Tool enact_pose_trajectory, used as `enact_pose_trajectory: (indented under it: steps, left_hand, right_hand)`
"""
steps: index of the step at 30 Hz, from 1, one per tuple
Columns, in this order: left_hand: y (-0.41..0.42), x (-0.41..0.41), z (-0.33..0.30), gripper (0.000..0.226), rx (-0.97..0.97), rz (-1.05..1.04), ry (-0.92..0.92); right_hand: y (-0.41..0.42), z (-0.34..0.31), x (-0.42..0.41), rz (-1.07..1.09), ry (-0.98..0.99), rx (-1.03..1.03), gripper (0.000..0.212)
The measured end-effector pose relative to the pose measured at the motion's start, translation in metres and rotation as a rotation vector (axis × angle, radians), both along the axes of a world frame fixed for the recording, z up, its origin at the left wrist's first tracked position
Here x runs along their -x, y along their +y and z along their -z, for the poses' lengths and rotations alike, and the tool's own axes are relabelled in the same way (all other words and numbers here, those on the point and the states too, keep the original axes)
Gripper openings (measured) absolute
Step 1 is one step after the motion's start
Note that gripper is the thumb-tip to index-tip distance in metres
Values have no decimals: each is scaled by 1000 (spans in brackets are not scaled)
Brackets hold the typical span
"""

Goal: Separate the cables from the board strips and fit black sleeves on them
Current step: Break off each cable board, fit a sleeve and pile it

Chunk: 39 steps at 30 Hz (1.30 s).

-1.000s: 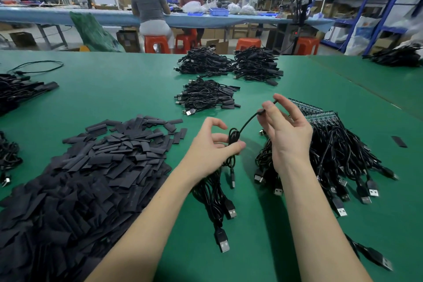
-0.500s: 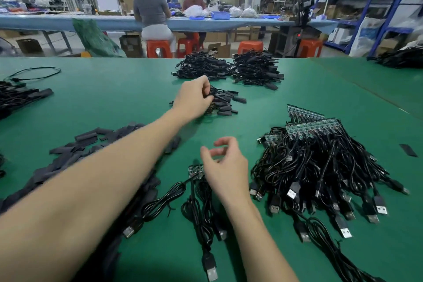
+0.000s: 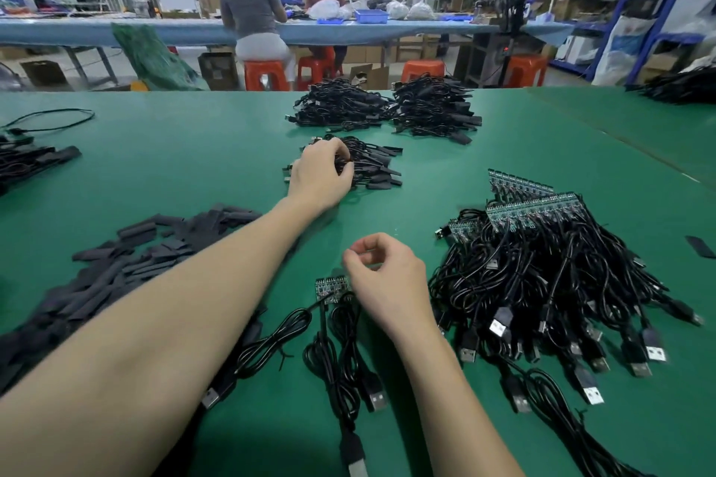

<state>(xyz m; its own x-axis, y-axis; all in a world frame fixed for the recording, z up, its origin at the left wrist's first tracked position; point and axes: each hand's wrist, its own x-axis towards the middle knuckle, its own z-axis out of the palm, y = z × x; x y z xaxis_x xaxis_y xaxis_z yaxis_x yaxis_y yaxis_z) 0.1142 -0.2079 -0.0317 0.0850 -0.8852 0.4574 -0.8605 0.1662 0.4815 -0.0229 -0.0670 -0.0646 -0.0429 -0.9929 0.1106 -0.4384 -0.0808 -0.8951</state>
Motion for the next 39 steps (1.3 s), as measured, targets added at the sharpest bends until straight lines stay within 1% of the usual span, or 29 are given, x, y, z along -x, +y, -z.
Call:
enact_pose_trajectory:
  steps: [2,3,5,7,9,11,13,14,15,18,20,21,23,25,27,30,32,35,36,39]
  left_hand:
    - [23,6,-4,9,10,20,139]
    - [36,10,-5,7,4,28,227]
    - [63,17,-6,8,-27,49,378]
    - [89,21,-4,9,-77,90,452]
    - [108,21,-1,10,-135,136,495]
    - [121,19,0,10,-200,164,519]
    - [127,14,1,10,-237,173,522]
    - [129,9,1,10,-244,173,529]
    - [129,5,1,10,-248,171,543]
    - [130,-10,2,10,-279,151,585]
    - [131,-17,4,14,-366,162,624]
    - [132,-20,5,18,-440,175,670]
    - [136,-20,6,23,-568,218,845]
    - [139,-17,4,32,-609,297,1038]
    - [140,-11,0,45,-609,388,1133]
    - [141,-1,-1,49,-555,451,1142]
    - [140,3,0,40,-496,406,1138]
    - [140,4,2,13,-421,308,1135]
    - [141,4,2,10,-395,278,1123]
    - [141,2,0,11,-334,213,1081]
  right_hand:
    - [2,-8,5,-11,49,-2,10]
    - [2,-11,8,-8,109,-17,10]
    - [3,-20,15,-16,311,-96,13]
    - [5,-27,17,-86,445,-219,24]
    - [9,-33,15,-155,472,-300,37]
    - [12,-33,11,-191,461,-335,40]
    - [13,-30,11,-211,402,-345,35]
    - [14,-29,12,-221,324,-351,30]
    - [13,-30,15,-228,204,-364,25]
    - [11,-32,25,-252,-264,-396,16]
    - [10,-36,32,-274,-498,-353,15]
    - [10,-37,36,-285,-576,-326,15]
    - [9,-38,42,-324,-705,-276,17]
    - [9,-40,46,-384,-801,-272,19]
    - [10,-40,48,-430,-841,-280,19]
    - [12,-38,44,-452,-810,-281,19]
    - [13,-37,43,-442,-748,-283,18]
    - [13,-36,45,-460,-674,-294,17]
    - [13,-37,46,-475,-653,-303,17]
    - [13,-38,45,-509,-638,-352,18]
